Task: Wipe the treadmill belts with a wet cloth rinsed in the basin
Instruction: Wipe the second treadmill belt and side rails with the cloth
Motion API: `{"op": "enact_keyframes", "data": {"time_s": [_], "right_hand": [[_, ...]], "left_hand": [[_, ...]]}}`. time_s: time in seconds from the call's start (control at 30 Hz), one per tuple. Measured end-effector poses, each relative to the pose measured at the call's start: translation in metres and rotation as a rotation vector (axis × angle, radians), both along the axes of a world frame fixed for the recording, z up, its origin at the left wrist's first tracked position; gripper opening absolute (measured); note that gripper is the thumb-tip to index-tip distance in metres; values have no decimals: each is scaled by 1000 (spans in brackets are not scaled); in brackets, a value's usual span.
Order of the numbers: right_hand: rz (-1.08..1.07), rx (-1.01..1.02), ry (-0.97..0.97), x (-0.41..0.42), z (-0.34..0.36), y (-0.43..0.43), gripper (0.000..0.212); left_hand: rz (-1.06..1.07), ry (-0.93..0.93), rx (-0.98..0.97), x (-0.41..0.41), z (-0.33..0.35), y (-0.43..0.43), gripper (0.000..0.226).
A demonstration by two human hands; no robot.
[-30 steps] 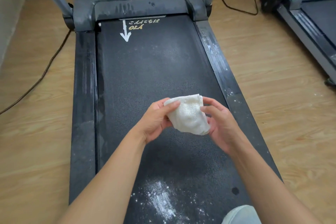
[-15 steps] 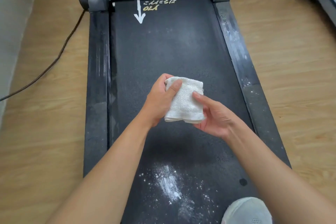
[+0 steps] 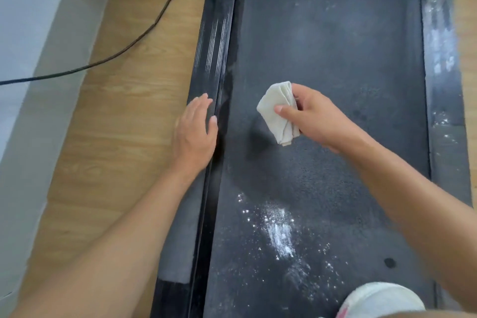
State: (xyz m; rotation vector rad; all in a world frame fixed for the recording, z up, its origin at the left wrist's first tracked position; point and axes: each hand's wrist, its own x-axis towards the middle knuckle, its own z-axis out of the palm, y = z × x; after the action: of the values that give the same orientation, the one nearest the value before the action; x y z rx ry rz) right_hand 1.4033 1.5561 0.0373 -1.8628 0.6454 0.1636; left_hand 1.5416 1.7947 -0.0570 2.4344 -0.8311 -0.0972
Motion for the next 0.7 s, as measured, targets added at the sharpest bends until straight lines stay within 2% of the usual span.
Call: {"op": "enact_keyframes", "data": {"time_s": [0.13, 0.27, 0.43, 0.57, 0.7], "right_hand": [[-24, -63, 73, -6, 31, 7, 18], [47, -185, 221, -13, 71, 29, 13], [143, -344, 450, -3, 133, 52, 17], [37, -321, 493, 0, 156, 66, 18], [-77, -387, 535, 1, 147, 79, 17]], "left_hand": [[-194, -129, 201, -13, -31, 34, 65], [-190, -136, 229, -10, -27, 33, 65], [-218, -106, 296, -8, -20, 34, 65], [-218, -68, 312, -6, -13, 33, 64], [-221, -74, 325, -4, -6, 31, 65]]}}
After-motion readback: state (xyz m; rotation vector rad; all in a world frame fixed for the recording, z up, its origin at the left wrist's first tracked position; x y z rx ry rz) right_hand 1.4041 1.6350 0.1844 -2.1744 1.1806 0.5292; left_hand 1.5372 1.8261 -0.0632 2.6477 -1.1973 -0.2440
